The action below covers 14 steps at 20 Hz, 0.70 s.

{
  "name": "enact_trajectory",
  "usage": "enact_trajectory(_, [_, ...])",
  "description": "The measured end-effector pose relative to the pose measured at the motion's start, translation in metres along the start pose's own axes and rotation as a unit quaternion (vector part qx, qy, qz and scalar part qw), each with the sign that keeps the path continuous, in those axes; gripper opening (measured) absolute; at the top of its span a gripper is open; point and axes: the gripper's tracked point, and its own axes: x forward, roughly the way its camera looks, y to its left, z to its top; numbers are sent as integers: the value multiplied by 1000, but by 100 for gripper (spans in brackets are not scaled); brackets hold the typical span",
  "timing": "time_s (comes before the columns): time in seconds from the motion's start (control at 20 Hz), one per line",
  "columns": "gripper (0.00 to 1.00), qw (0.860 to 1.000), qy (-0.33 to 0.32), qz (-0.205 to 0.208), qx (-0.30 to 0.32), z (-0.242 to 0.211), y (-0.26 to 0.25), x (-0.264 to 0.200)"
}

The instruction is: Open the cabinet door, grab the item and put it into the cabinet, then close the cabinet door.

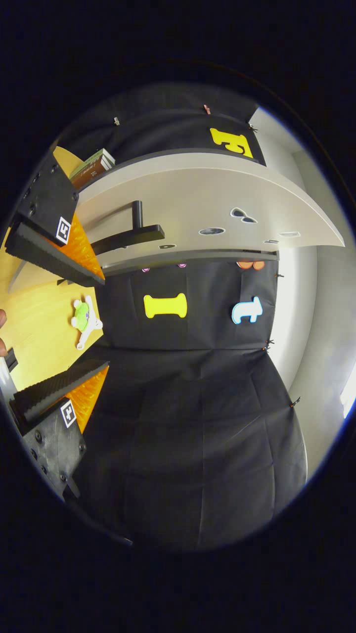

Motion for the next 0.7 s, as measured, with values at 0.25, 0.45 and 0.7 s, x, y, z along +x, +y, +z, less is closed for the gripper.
enact_trajectory(0.25, [98, 999, 8, 30, 8, -9, 54, -15])
enact_trajectory(0.45, [98, 999, 7, 46, 26, -15, 105, -21])
enact_trajectory(0.7, [98, 997, 0, 73, 21, -23, 171, -25])
